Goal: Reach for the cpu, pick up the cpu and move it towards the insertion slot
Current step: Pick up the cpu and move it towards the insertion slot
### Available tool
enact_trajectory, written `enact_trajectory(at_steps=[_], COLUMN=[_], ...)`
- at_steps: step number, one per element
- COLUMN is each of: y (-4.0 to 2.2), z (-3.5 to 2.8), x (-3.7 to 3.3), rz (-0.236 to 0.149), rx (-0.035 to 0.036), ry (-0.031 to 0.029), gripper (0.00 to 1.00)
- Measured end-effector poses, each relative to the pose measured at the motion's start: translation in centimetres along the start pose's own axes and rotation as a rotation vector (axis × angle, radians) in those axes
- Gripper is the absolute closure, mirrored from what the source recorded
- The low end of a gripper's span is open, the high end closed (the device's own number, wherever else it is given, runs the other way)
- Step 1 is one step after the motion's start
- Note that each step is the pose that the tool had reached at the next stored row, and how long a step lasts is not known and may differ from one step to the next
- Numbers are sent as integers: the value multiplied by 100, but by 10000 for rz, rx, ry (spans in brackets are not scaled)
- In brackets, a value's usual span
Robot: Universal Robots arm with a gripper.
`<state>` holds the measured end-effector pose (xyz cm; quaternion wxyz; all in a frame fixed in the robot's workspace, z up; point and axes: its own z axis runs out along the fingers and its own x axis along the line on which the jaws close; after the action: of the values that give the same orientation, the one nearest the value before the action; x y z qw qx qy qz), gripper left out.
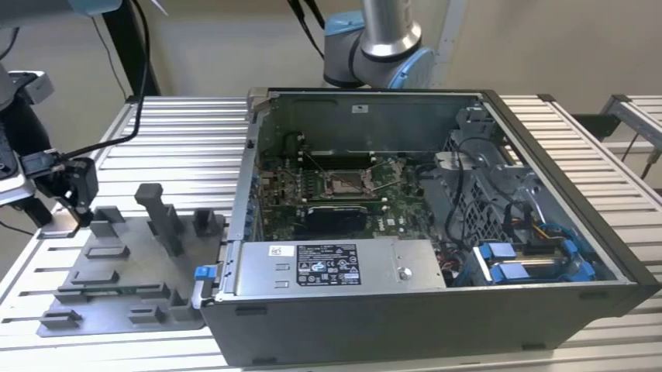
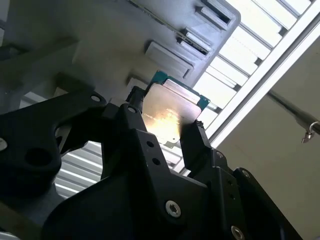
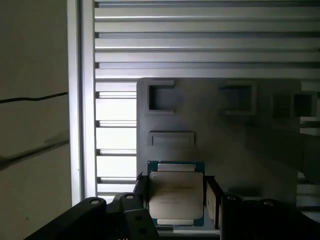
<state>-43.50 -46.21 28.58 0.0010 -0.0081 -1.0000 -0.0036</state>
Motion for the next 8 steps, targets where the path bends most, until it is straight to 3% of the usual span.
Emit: enact_trajectory(at_steps=[8], y=[1], z=[-102], x=[0], rz=[1], rx=[11], ry=[-1], gripper=[100])
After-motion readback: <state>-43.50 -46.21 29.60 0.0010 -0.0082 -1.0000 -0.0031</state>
